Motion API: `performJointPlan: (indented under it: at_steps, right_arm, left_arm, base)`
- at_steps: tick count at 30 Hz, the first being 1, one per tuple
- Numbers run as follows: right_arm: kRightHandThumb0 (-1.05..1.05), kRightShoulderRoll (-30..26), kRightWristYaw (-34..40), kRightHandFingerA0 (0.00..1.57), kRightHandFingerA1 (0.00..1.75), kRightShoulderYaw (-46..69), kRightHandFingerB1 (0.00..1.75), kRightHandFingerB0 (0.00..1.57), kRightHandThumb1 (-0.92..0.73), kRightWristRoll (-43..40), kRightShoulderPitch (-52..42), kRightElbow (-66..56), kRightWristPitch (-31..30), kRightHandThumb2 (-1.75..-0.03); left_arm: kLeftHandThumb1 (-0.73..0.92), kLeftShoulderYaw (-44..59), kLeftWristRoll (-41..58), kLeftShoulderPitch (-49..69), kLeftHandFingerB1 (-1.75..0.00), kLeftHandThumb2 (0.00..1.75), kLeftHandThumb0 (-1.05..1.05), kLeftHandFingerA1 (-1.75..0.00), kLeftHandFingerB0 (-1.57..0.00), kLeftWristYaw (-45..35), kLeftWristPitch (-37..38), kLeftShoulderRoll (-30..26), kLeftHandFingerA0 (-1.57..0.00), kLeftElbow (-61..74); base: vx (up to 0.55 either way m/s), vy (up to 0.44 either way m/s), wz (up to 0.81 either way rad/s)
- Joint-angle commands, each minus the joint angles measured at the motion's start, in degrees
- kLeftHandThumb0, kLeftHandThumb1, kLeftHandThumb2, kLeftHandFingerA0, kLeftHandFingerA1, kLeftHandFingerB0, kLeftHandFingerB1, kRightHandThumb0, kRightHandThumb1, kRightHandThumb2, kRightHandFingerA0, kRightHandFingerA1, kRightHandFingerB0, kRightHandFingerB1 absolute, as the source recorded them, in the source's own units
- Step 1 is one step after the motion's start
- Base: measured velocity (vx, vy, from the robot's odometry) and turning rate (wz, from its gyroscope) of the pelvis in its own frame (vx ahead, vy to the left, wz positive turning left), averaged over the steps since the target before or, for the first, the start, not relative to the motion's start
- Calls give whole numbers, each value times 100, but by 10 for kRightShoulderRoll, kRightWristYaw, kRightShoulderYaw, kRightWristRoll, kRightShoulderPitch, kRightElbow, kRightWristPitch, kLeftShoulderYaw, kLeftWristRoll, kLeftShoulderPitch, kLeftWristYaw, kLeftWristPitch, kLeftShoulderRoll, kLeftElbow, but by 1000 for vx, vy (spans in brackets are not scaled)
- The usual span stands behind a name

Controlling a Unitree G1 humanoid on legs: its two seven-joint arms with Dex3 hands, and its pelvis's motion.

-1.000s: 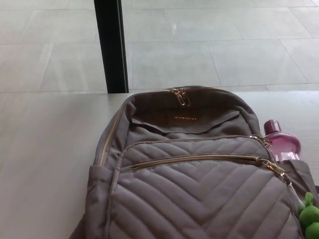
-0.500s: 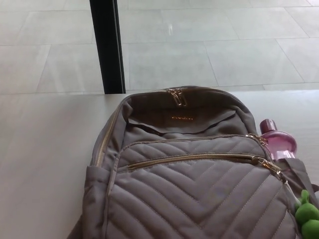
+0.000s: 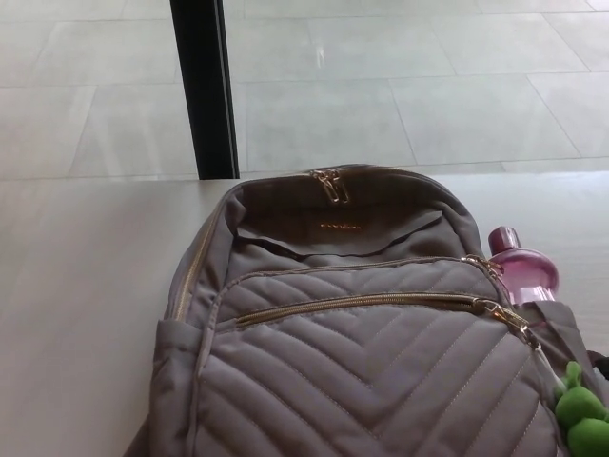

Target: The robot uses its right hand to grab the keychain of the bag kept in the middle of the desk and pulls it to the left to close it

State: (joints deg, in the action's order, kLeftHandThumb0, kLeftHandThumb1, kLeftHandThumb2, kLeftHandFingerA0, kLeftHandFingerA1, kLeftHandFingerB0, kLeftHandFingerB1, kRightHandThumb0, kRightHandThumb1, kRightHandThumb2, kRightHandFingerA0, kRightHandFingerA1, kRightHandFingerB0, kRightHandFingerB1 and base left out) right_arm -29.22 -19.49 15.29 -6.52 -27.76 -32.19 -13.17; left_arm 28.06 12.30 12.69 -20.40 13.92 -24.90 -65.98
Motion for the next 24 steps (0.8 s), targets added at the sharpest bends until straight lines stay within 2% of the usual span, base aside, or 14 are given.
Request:
performJointPlan:
  at_steps: [1, 2, 3, 4, 8, 9, 10, 12, 13, 15, 16, 17, 24]
  right_arm:
    - [-61, -7, -16, 71, 62, -15, 33, 30, -64, 25, -5, -20, 21, -60]
    - [-69, -8, -16, 69, 70, -14, 45, 24, -53, 29, -7, -23, 21, -86]
    - [-63, -11, -17, 71, 64, -14, 32, 28, -65, 35, -8, -22, 26, -60]
    - [-72, -14, -19, 69, 69, -15, 45, 23, -55, 42, -10, -20, 31, -87]
    - [-70, -33, -15, 67, 66, -20, 46, 23, -54, 91, -25, -25, 48, -90]
    - [-78, -42, -11, 71, 67, -23, 44, 24, -58, 113, -28, -28, 51, -91]
    - [-68, -52, -9, 75, 59, -25, 31, 30, -68, 133, -31, -33, 54, -61]
    - [-70, -68, -2, 75, 67, -30, 31, 31, -68, 170, -36, -47, 50, -61]
    - [-71, -82, -4, 74, 77, -32, 45, 23, -53, 193, -37, -58, 48, -89]
    - [-71, -93, -2, 79, 79, -34, 45, 23, -53, 216, -39, -68, 47, -88]
    - [-67, -94, -2, 85, 82, -35, 32, 31, -65, 222, -39, -76, 43, -60]
    - [-69, -99, -3, 87, 87, -35, 45, 24, -52, 230, -39, -84, 40, -86]
    - [-70, -129, -23, 90, 89, -48, 44, 21, -52, 272, -28, -128, 18, -87]
  left_arm:
    - [69, -4, 8, 15, -40, 61, -67, -48, -50, -28, 34, -3, -65, 10]
    - [68, 2, 15, 14, -41, 61, -66, -49, -50, -28, 26, -3, -66, 7]
    - [68, 4, 17, 13, -41, 61, -65, -50, -51, -24, 21, -2, -67, 7]
    - [69, 6, 19, 15, -40, 61, -65, -49, -48, -19, 15, -2, -65, 7]
    - [68, 15, 24, 18, -39, 61, -65, -47, -48, -1, -5, -5, -65, 2]
    - [68, 16, 24, 19, -39, 62, -65, -47, -47, -5, -2, -6, -63, -2]
    - [68, 16, 24, 21, -39, 61, -66, -47, -49, -7, 3, -6, -65, -3]
    - [68, 15, 23, 22, -38, 61, -66, -45, -48, -15, 7, -8, -63, -6]
    - [68, 12, 20, 21, -39, 61, -67, -46, -49, -12, 7, -8, -64, -6]
    - [69, 10, 19, 22, -39, 62, -66, -46, -48, -14, 9, -7, -64, -4]
    - [69, 12, 22, 21, -39, 62, -65, -46, -48, -16, 8, -8, -64, -7]
    - [70, 12, 21, 20, -39, 62, -66, -46, -48, -16, 8, -8, -65, -6]
    - [71, 12, 21, 22, -39, 62, -66, -46, -48, -13, 10, -7, -66, -7]
  base:
    - [0, 0, 0]
    - [0, 0, 0]
    - [0, 0, 0]
    - [0, 0, 0]
    - [0, 0, 0]
    - [0, 0, 0]
    - [0, 0, 0]
    - [0, 0, 0]
    - [0, 0, 0]
    - [0, 0, 0]
    - [0, 0, 0]
    - [0, 0, 0]
    - [0, 0, 0]
